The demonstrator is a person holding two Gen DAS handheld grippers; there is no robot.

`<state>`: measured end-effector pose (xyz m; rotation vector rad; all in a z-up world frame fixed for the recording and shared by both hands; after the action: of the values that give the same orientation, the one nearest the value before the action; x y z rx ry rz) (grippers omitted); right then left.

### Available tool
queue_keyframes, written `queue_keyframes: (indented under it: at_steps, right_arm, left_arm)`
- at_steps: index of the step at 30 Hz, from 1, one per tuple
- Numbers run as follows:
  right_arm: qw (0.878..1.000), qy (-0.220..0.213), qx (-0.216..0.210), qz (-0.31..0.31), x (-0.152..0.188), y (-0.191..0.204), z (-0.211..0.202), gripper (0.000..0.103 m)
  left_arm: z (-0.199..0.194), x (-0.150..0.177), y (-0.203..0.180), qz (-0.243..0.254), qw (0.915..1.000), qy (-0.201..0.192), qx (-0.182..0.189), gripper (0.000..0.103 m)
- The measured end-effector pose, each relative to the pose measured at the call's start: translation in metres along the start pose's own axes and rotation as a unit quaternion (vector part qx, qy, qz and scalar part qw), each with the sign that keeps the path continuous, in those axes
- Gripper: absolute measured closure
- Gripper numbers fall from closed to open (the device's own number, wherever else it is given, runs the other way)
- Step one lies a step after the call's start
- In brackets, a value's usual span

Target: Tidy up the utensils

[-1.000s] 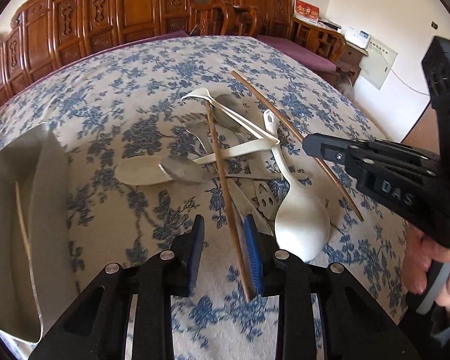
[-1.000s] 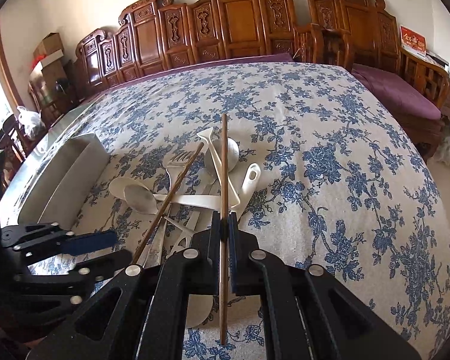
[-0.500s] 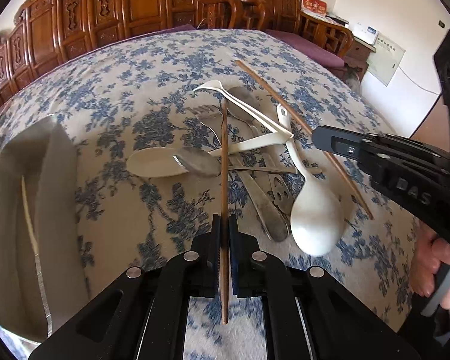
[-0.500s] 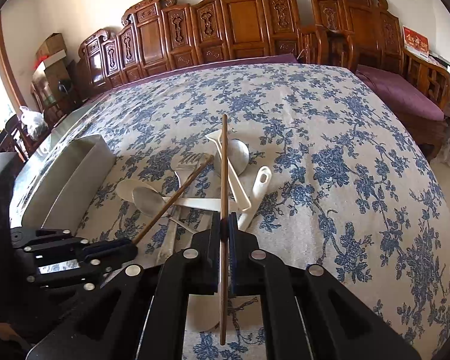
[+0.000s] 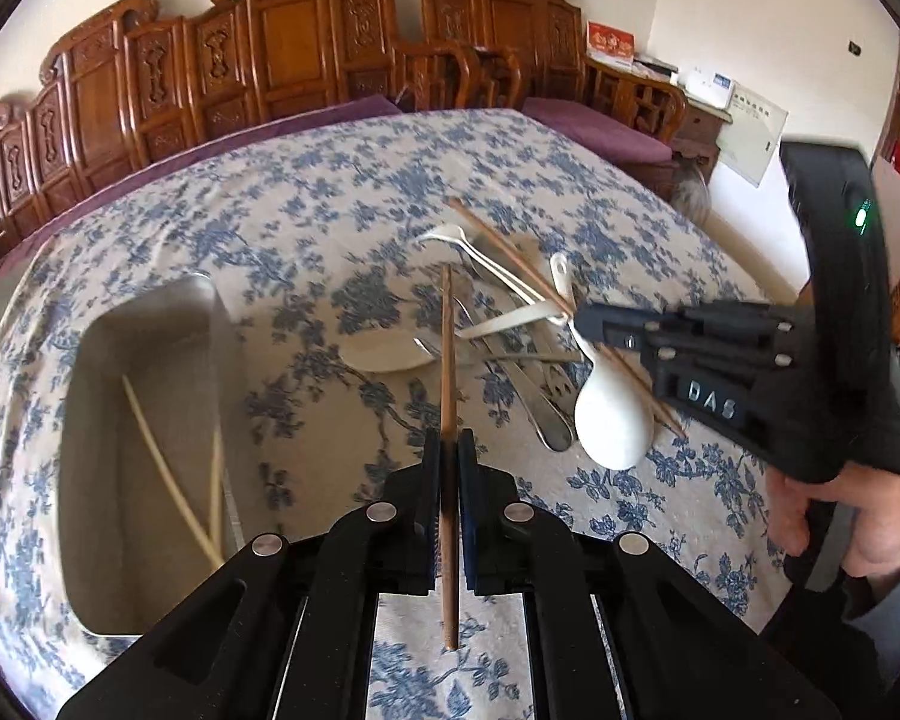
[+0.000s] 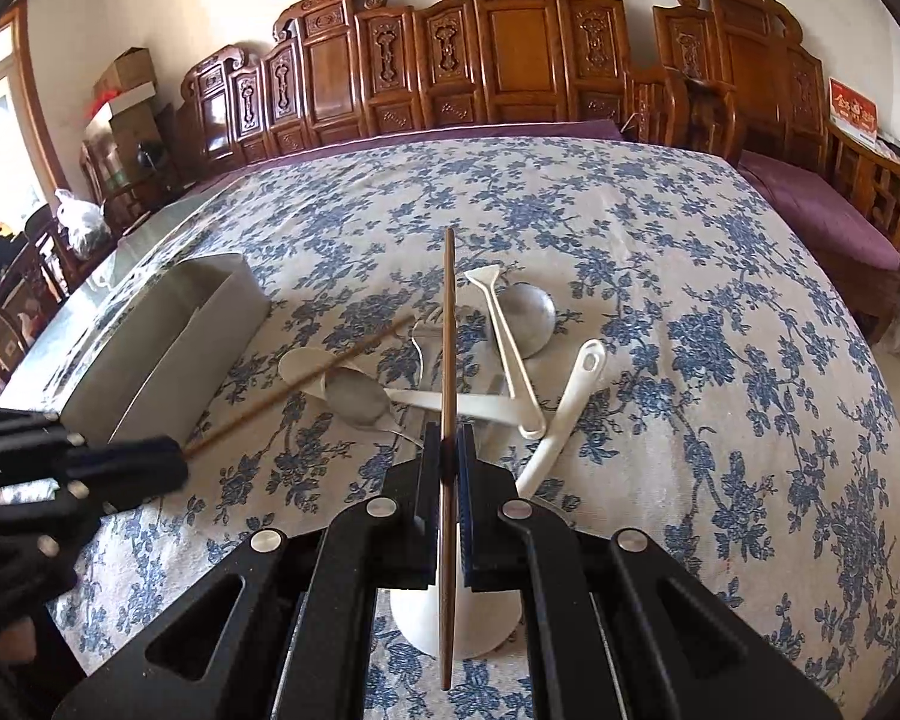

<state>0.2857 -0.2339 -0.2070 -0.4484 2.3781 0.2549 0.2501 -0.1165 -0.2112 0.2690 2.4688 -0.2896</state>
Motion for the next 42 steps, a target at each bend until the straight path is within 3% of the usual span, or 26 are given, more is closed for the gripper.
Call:
queue_keyframes:
  at_steps: [24,33,42]
  right_arm:
    - [0.999,-0.011,-0.032,-0.041,-0.004,0.043,-0.010,0.097]
    - [0.997,-0.009,-0.044,-0.060,-0.002,0.065,-0.011,0.097]
    - [0.997,-0.005,-0.052,-0.060,-0.002,0.074,-0.012,0.097]
  left_arm:
    - [-0.049,-0.011,0.111,-0.058,0.9959,-0.036,-0.059,0.098]
    - [-0.031,0.008,0.152,-0.099,0.9914,-0.013,-0.084,0.098]
    - [-0.015,0.012,0.164,-0.117,0.9889,0.004,-0.091,0.098]
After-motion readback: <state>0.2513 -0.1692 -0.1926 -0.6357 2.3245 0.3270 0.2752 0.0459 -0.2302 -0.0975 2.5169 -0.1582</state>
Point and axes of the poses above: each gripper's, at about its wrist camera, not at the fingertips, and z roughly the way its jaws point, y to its left, x to its underside, the point moved 4 cm from there along z, roughly the way its jaws point, and after that the axes turned 8 degrees about -z, right-handed, at the moved point
